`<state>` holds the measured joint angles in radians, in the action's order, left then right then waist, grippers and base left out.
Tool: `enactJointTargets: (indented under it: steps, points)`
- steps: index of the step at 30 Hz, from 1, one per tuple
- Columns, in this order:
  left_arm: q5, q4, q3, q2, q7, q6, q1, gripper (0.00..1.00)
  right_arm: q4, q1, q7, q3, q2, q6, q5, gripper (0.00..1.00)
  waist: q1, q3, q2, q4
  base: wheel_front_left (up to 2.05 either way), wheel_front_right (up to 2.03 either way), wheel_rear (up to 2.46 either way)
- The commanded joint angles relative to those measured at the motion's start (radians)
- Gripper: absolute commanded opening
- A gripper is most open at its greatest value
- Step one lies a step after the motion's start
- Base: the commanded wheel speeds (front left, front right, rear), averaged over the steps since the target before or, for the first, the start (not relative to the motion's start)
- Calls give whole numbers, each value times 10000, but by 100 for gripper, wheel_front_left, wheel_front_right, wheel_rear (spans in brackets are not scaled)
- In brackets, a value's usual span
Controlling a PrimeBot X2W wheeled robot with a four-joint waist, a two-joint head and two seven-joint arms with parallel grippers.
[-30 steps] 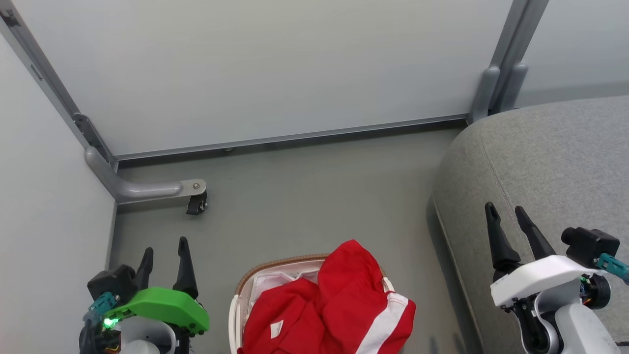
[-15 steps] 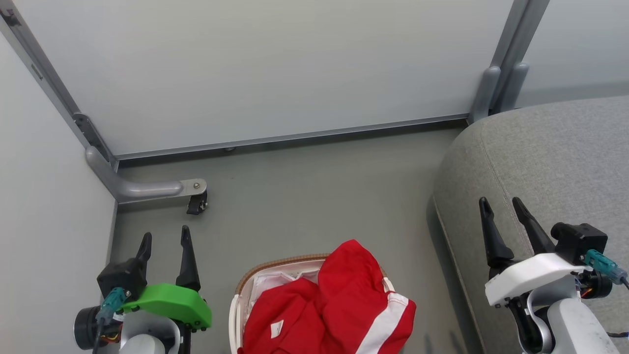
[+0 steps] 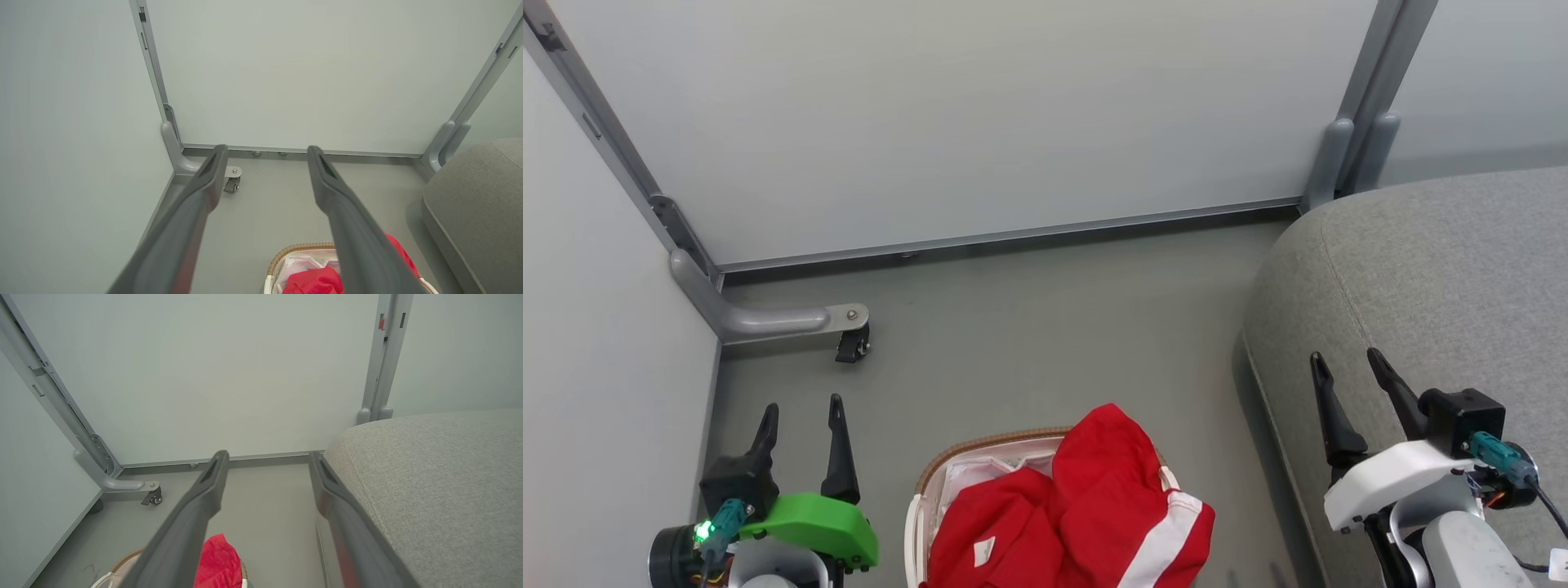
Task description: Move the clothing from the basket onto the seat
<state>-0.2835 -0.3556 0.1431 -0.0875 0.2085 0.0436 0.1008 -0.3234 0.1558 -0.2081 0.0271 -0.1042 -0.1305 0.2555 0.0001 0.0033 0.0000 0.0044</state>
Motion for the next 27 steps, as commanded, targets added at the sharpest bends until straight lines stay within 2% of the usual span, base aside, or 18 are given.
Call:
enactJointTargets:
  steps: [1,9,18,27]
  points:
    - [255,-6,-75,-12,91,-81,-69,100,-44,-64,-89,-39,-4,-3,-239,100,-1,-12,0,2,0,0,0]
    - [795,-353,-329,210,257,-428,-247,100,-515,-187,-269,-118,47,-3,-929,100,-1,-65,0,-25,0,0,0]
    - [1491,-528,-485,310,416,-682,-248,100,-508,-43,-419,-89,29,-4,-1573,100,-1,-12,0,-83,0,0,0]
    - [2065,-767,-227,360,590,-860,165,100,-109,351,-584,92,47,-2,-2130,100,-1,769,0,-384,0,0,0]
